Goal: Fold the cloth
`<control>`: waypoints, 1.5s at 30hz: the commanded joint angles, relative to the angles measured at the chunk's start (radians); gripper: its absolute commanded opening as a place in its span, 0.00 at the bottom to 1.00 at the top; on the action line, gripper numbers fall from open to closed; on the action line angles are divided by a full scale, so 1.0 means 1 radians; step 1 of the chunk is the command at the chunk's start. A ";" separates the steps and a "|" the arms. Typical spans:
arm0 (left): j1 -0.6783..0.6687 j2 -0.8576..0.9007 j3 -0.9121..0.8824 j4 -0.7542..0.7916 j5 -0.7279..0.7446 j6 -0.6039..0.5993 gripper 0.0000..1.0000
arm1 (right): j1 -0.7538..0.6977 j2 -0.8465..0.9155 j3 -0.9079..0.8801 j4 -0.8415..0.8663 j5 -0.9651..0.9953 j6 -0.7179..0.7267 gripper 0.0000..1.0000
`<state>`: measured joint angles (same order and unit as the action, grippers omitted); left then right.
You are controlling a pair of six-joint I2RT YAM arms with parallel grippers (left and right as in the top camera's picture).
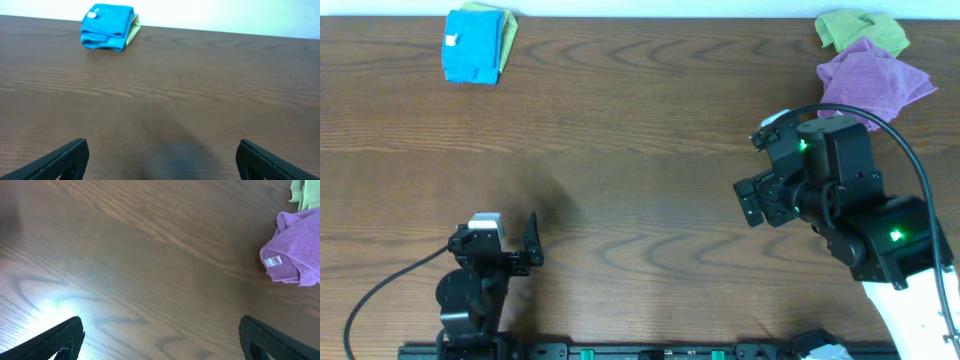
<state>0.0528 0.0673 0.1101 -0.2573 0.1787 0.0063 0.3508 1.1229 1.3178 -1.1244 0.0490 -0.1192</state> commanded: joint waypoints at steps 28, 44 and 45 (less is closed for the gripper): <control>-0.037 -0.063 -0.032 0.008 0.005 -0.010 0.95 | -0.007 -0.003 0.002 0.002 0.003 0.013 0.99; -0.037 -0.063 -0.032 0.008 0.005 -0.010 0.95 | -0.163 -0.291 -0.182 0.275 0.044 -0.106 0.99; -0.037 -0.063 -0.032 0.008 0.005 -0.010 0.95 | -0.164 -0.335 -0.234 0.312 0.044 -0.106 0.99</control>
<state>0.0219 0.0128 0.1040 -0.2440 0.1806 0.0002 0.2039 0.8783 1.1885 -0.8562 0.0868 -0.2050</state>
